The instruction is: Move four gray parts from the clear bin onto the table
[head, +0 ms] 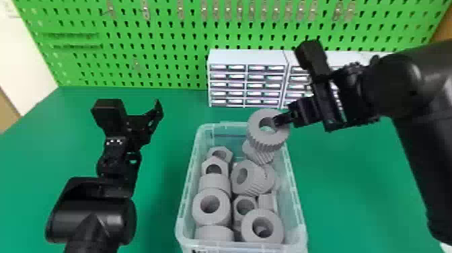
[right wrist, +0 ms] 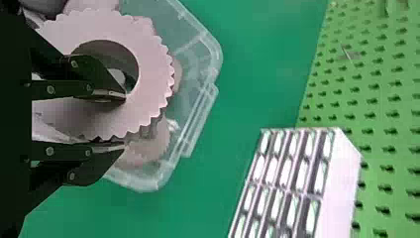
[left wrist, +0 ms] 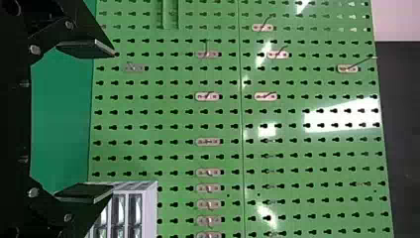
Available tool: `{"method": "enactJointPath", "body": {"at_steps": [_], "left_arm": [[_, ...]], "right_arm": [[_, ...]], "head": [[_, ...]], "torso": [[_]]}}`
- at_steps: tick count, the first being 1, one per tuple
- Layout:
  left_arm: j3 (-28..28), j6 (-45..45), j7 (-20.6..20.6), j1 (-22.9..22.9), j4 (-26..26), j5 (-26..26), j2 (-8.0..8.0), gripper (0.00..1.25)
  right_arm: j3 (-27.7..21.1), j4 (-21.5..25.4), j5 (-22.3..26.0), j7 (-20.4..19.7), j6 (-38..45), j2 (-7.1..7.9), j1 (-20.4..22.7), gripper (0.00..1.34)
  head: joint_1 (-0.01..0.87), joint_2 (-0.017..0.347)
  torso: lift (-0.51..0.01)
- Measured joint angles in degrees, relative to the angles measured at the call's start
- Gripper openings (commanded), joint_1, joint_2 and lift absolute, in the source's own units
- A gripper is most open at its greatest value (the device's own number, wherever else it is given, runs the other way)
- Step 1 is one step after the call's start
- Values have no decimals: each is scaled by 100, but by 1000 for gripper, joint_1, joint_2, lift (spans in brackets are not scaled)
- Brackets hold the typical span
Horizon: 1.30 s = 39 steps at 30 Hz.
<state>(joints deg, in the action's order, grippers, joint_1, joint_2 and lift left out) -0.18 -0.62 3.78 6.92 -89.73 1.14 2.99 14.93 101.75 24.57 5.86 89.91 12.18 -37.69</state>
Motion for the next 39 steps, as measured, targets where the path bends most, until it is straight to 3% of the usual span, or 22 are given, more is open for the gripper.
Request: {"method": "enactJointPath", "body": {"at_steps": [13,39], "left_arm": [[-14,-3,0,-20,0,10,0,953],[22,-5,53,11,0,69,-9,953]], "right_arm": [[-831,212,-466,-7,0,121,229,339],[-1828,166,-1113,-5,0,468,721,339]], "head": [[693,72],[693,72]], "torso": [[-52],[-52]]}}
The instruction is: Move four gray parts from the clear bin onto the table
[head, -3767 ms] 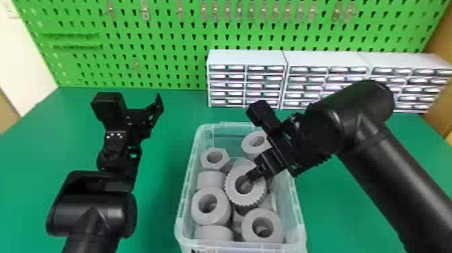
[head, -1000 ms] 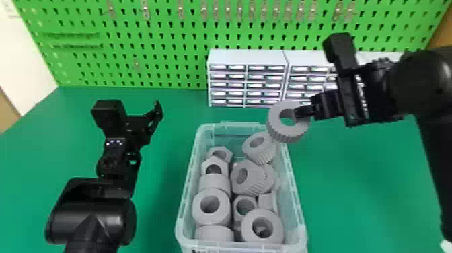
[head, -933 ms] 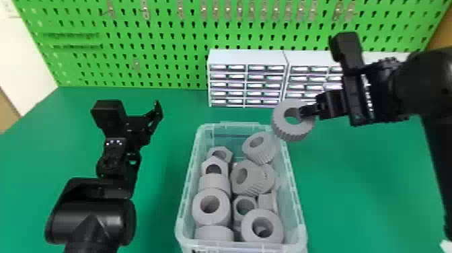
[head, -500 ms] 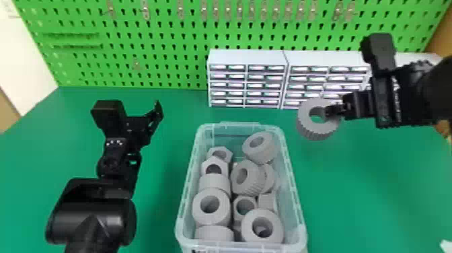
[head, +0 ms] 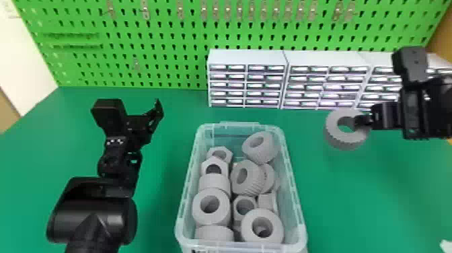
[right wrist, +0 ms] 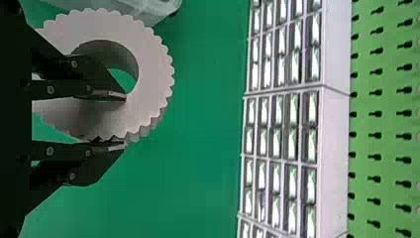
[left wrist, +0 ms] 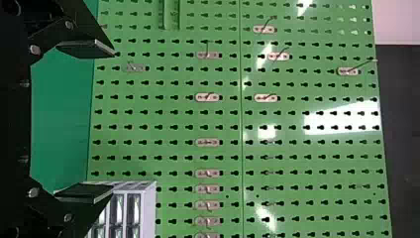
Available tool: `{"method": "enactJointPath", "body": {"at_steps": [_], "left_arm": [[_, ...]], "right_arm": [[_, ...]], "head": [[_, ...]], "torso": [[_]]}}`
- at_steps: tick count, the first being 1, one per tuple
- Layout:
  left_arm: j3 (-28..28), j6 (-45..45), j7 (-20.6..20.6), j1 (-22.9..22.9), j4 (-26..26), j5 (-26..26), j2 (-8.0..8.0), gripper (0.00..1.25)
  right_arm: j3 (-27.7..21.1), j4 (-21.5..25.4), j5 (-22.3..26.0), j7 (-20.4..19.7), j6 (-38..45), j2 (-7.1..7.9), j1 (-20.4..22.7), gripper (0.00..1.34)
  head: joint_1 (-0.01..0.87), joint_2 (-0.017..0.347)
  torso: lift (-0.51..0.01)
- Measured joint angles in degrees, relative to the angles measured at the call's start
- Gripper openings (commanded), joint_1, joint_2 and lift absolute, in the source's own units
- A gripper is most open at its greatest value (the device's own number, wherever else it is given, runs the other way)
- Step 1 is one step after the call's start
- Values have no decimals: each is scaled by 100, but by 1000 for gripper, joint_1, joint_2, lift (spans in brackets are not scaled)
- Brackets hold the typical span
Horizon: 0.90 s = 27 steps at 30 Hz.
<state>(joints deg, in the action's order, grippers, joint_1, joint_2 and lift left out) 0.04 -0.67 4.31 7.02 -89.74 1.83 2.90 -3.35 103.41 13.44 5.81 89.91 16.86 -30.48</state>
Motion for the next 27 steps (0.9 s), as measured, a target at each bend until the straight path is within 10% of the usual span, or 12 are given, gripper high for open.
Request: {"method": "enactJointPath", "body": {"at_steps": [27], "left_arm": [[31,-1,53,19,0,97,0,953]], "right_arm": [[-413,-1347,3,6,0,36,525,339]], "head": [[693,72]], "torso": [[-52]]}}
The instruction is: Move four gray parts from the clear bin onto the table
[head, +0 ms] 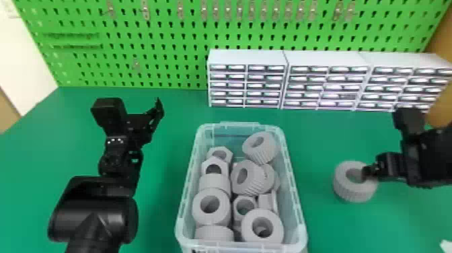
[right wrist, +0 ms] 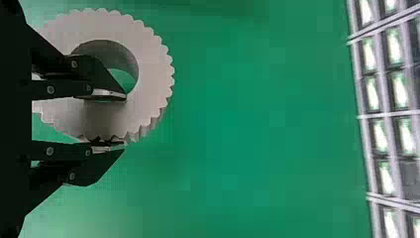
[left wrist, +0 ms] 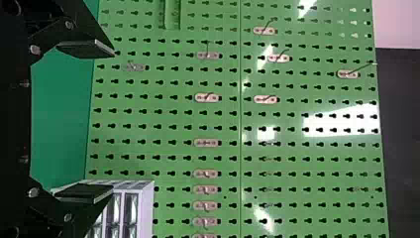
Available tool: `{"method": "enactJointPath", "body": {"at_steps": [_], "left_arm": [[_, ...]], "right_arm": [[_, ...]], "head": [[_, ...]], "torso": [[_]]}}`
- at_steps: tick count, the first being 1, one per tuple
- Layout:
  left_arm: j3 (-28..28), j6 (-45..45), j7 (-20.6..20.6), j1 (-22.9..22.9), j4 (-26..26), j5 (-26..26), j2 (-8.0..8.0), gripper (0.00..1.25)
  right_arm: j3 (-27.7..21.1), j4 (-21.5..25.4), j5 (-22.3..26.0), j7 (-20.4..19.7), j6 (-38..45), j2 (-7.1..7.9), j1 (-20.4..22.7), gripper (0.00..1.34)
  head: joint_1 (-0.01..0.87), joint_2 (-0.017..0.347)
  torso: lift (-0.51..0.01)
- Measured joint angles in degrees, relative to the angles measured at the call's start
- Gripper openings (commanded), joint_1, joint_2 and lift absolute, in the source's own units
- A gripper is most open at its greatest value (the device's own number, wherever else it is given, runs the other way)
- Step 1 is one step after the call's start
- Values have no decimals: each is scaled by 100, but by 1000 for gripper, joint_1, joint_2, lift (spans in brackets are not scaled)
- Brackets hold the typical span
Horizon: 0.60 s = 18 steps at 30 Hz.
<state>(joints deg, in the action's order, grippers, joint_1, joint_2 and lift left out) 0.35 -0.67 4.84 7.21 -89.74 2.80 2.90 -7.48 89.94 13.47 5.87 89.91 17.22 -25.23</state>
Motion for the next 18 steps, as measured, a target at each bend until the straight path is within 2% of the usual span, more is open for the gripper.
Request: {"method": "enactJointPath", "body": {"at_steps": [10,18], "left_arm": [[1,-2,5,-2,0,9,0,953],[1,-3,13,-2,0,19,0,953]], "right_arm": [[3,-458,53,2,0,18,100,339],[-2,-555,85,2,0,46,161,339]], "head": [[693,72],[693,72]], "torso": [[-52],[-52]]}}
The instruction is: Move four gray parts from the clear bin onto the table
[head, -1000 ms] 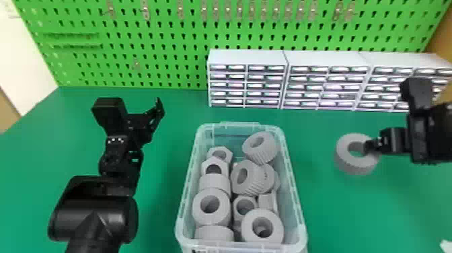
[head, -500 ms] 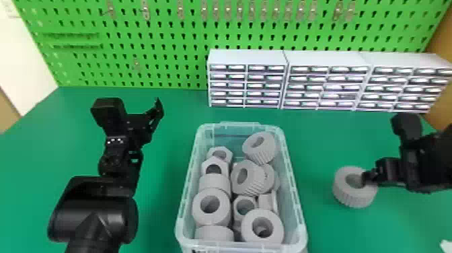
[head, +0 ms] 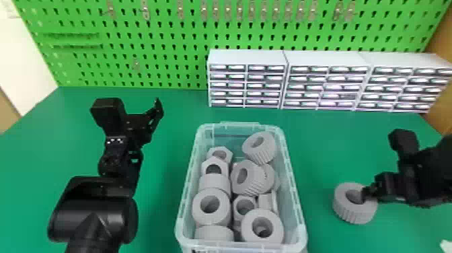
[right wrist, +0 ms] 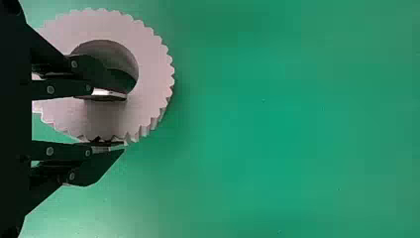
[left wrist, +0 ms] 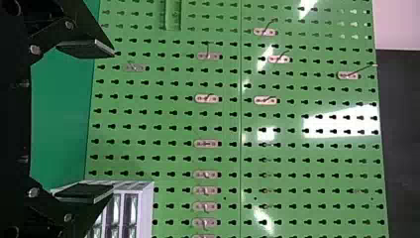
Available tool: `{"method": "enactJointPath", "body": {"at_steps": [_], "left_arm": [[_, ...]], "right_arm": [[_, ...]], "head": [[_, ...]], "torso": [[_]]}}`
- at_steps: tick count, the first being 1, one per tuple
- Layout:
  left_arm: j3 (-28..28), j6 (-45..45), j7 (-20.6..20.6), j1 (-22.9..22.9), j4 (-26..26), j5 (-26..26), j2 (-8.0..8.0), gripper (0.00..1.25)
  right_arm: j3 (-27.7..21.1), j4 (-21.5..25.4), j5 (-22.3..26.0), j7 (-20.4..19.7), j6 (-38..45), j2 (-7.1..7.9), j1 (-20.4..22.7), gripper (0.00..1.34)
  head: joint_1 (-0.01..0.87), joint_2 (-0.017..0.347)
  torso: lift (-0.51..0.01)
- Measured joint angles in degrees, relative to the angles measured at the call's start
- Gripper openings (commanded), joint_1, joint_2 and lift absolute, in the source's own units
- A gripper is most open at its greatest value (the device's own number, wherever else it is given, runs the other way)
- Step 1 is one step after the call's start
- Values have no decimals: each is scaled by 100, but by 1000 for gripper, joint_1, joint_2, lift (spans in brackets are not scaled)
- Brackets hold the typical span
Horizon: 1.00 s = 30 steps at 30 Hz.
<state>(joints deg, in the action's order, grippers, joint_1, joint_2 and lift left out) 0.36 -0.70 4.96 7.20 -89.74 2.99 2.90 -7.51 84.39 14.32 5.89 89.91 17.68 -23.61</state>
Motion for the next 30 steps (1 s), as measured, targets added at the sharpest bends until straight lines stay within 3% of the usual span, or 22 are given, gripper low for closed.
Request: {"method": "enactJointPath", "body": {"at_steps": [9,22,30], "left_arm": [[1,0,13,-8,0,2,0,953],[9,0,31,-34,0,26,-1,953],[-1,0,31,-58,0,27,-2,953]], "right_arm": [[-43,-2,1,0,0,1,45,376],[-95,-2,36,0,0,-4,89,858],[-39,55,127,0,0,17,39,881]], "head": [[693,72],[693,72],[693,72]], "torso": [[-52],[-52],[-52]]}}
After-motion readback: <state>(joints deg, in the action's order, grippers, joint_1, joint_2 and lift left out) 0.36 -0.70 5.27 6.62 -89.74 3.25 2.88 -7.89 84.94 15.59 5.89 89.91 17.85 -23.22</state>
